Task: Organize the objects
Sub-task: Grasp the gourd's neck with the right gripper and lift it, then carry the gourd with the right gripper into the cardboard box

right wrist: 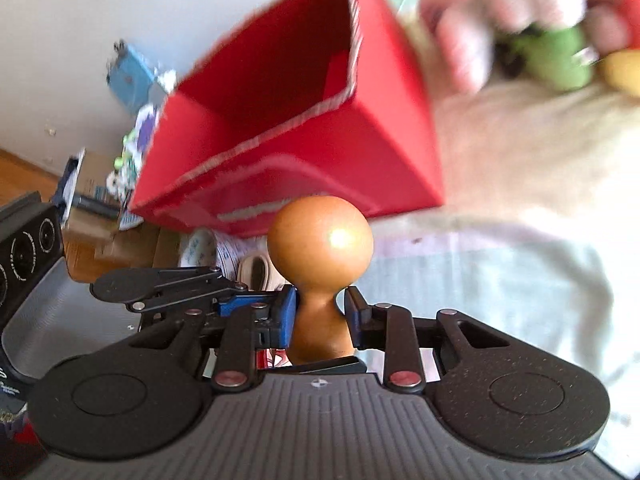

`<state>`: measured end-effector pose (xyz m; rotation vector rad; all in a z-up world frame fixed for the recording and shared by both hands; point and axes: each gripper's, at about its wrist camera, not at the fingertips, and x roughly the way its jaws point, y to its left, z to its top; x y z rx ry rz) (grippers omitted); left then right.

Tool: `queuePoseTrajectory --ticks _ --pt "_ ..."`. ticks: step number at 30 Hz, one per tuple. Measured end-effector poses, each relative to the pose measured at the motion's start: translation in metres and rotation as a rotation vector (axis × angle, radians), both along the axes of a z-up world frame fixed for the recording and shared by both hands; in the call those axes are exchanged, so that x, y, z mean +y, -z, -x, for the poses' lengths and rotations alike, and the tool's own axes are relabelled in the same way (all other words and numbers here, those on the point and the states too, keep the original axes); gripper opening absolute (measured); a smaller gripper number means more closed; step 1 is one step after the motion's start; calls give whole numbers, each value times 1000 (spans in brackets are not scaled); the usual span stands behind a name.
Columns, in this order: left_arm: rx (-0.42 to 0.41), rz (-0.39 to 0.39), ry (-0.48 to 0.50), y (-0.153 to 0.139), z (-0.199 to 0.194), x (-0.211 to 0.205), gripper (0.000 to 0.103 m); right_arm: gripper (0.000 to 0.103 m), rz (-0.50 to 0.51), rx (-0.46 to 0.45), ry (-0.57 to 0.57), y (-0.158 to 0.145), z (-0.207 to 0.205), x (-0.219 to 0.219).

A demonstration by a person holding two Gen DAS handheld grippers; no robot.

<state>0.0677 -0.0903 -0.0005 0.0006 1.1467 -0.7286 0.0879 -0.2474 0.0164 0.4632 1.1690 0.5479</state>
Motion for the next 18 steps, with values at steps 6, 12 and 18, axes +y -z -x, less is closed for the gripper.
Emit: queuePoseTrajectory --ticks 6,12,18 --pt "-150 57 133 -51 5 -25 55 29 18 -139 111 -51 15 -23" --pt "-303 88 110 -100 -13 -1 55 29 6 -293 121 -91 -17 -5" --pt "-319 89 -11 -114 -61 35 55 29 1 -328 62 -96 -78 37"
